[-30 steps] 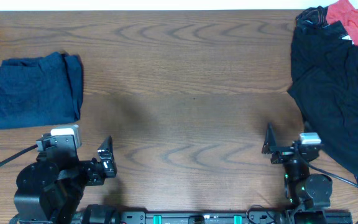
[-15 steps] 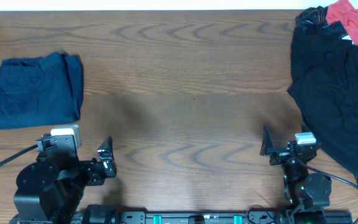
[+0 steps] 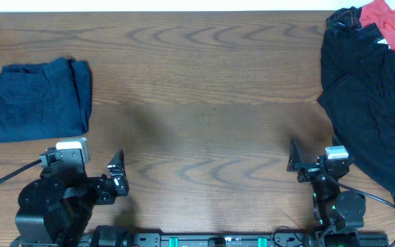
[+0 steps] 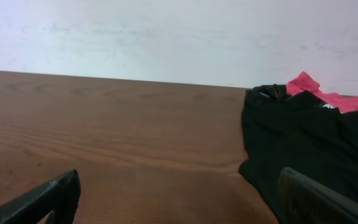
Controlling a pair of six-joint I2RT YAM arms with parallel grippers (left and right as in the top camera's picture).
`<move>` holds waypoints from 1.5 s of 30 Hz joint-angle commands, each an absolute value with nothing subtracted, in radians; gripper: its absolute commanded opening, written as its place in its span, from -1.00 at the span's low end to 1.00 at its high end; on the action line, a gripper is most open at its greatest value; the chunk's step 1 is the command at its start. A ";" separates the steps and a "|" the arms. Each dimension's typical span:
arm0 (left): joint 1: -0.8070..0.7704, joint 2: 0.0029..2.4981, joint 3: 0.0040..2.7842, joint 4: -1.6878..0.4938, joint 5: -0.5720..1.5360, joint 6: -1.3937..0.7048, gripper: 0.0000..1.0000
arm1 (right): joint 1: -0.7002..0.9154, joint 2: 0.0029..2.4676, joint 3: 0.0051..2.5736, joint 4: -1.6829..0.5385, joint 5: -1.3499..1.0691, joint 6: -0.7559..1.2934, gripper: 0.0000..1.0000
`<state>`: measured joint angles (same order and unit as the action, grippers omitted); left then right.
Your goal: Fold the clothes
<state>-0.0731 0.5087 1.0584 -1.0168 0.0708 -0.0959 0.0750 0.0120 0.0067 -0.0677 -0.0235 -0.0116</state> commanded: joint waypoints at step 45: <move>-0.018 0.002 0.004 -0.052 -0.020 0.041 0.96 | 0.080 0.006 0.006 -0.071 -0.034 -0.023 0.98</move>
<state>-0.0223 0.0101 0.0071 0.0006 -0.0067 0.0250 0.0753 0.0120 0.0067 -0.0677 -0.0273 -0.0120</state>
